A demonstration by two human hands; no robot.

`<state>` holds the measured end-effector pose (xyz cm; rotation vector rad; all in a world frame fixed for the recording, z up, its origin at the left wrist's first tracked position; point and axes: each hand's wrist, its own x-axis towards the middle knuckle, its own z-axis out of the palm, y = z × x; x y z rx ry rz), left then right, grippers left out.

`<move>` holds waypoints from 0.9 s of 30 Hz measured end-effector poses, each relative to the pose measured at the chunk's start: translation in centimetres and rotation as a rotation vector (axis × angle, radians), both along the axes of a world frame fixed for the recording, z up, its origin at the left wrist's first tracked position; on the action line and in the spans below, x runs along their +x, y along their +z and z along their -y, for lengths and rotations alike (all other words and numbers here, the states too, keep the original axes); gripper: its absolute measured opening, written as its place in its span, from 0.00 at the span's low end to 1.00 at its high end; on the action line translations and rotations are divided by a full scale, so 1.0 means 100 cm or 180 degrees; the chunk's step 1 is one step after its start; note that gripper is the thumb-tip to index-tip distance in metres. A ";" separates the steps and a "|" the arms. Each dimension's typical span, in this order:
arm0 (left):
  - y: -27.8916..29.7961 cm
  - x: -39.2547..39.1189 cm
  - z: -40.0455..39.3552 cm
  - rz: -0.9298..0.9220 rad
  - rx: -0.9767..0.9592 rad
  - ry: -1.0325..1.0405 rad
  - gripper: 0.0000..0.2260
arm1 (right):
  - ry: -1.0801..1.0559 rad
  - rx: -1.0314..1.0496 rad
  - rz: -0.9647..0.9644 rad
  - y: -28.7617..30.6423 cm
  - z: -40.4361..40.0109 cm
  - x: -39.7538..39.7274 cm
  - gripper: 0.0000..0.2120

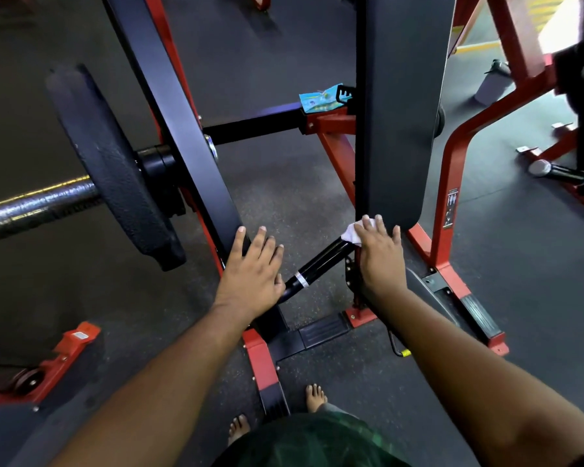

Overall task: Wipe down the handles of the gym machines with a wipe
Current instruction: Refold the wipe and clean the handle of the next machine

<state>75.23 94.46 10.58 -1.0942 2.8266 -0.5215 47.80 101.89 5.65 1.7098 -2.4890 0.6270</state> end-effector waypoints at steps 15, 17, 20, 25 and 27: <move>-0.001 -0.001 0.001 -0.0051 0.0002 -0.0001 0.28 | 0.0218 -0.0522 0.0995 0.017 -0.018 0.031 0.29; 0.000 -0.001 0.001 -0.0082 0.0005 -0.0027 0.27 | 0.0114 -0.0254 0.0650 0.012 -0.010 0.015 0.28; 0.000 -0.001 0.001 -0.0098 0.0008 -0.0036 0.27 | 0.0429 -0.0261 0.0587 -0.013 -0.017 0.032 0.27; 0.000 -0.001 0.001 -0.0112 0.0043 -0.0038 0.27 | 0.0739 -0.0134 0.1218 -0.046 -0.045 0.101 0.24; 0.000 -0.001 0.001 -0.0096 0.0041 -0.0033 0.28 | 0.1170 -0.0014 0.1306 -0.045 -0.059 0.113 0.22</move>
